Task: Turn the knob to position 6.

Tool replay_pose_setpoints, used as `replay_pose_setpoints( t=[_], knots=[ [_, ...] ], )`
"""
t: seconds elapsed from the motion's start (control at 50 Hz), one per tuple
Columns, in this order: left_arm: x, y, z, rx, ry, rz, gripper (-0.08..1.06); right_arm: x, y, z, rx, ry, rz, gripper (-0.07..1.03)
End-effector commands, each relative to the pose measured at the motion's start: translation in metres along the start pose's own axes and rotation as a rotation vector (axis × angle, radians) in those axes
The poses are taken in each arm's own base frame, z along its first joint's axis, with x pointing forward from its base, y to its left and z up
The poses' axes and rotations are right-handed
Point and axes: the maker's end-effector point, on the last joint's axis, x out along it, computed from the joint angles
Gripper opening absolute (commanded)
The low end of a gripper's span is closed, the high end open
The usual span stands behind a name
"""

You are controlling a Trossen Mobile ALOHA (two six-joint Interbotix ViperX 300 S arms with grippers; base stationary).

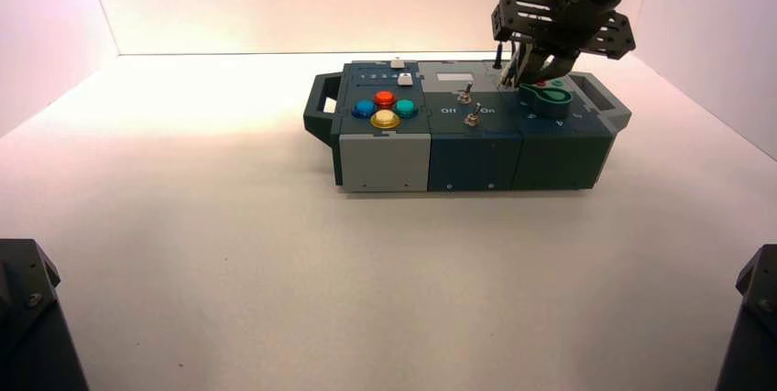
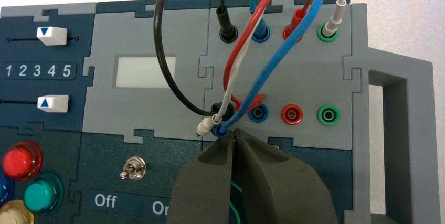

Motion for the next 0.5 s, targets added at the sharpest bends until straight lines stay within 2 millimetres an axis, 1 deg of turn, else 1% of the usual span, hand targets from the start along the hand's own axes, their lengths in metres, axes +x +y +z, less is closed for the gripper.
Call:
replay_pose_setpoints(
  t=[0.02,0.16,0.18,0.3,0.38,0.5],
  knots=[
    [-0.004,0.002,0.010,0.006,-0.035,0.006,-0.03,-0.008,0.009,0.016,-0.002,-0.046,0.021,-0.02],
    [-0.004,0.002,0.010,0.006,-0.035,0.007,-0.03,-0.013,0.011,0.025,-0.008,-0.065,0.025,-0.02],
    [-0.004,0.002,0.010,0.007,-0.034,0.008,-0.03,-0.016,0.012,0.029,-0.012,-0.068,0.024,-0.02],
    [-0.004,0.002,0.010,0.005,-0.036,0.008,-0.03,-0.021,0.014,0.039,-0.025,-0.072,0.018,-0.02],
    [-0.004,0.002,0.010,0.005,-0.034,0.008,-0.03,-0.026,0.017,0.048,-0.029,-0.089,0.021,-0.02],
    [-0.004,0.003,0.009,0.004,-0.031,0.010,-0.03,-0.035,0.019,0.055,-0.030,-0.117,0.029,-0.02]
  ],
)
